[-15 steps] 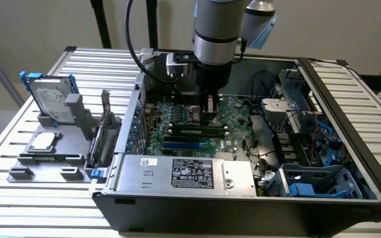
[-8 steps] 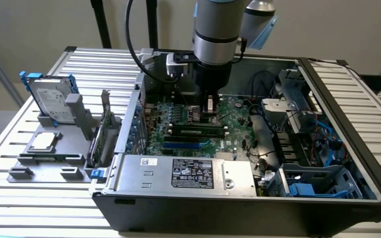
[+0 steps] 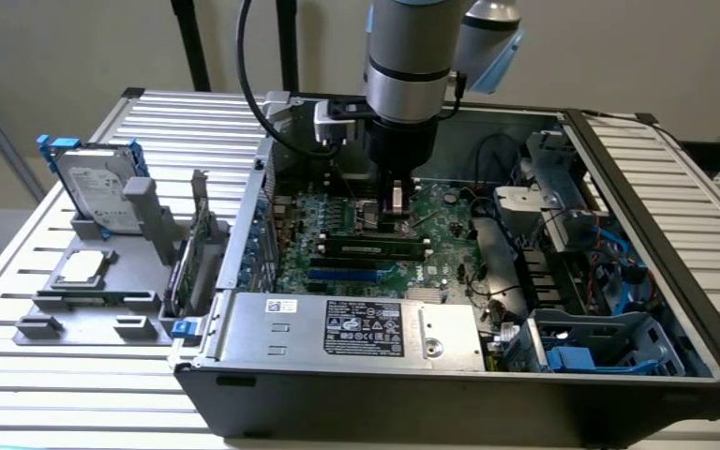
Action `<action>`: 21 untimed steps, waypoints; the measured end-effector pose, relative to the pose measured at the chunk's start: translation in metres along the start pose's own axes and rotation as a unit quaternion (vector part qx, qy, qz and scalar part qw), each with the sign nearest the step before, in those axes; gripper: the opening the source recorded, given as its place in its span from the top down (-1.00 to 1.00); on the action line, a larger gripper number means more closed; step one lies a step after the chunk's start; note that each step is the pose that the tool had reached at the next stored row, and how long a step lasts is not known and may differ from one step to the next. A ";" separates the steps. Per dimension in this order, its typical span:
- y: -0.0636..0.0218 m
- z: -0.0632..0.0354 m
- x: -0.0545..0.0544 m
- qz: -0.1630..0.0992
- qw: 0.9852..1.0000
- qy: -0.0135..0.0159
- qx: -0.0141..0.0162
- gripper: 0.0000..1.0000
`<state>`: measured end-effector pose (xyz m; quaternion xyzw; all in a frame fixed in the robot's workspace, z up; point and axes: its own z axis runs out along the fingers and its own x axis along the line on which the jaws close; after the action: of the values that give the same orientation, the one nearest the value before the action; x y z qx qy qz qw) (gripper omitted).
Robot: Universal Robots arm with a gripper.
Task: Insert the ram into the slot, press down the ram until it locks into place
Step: 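Press down the ram until it locks into place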
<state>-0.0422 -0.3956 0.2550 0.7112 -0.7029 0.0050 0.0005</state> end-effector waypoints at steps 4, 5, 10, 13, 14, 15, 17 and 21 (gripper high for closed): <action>0.0005 0.0001 0.000 0.000 1.000 0.000 0.000 0.79; 0.0011 0.0003 0.000 0.000 1.000 0.000 0.000 0.79; 0.0052 0.0031 -0.001 0.001 1.000 0.000 0.000 0.79; 0.0066 0.0062 -0.004 0.002 1.000 0.000 0.000 0.79; 0.0066 0.0075 -0.005 0.003 1.000 0.000 0.000 0.79; 0.0066 0.0091 -0.006 0.003 1.000 0.000 -0.001 0.79; 0.0066 0.0123 -0.007 0.003 1.000 0.000 -0.002 0.79; 0.0066 0.0168 -0.007 0.003 1.000 0.000 -0.005 0.79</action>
<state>-0.0488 -0.3892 0.2381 0.7093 -0.7049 0.0019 0.0038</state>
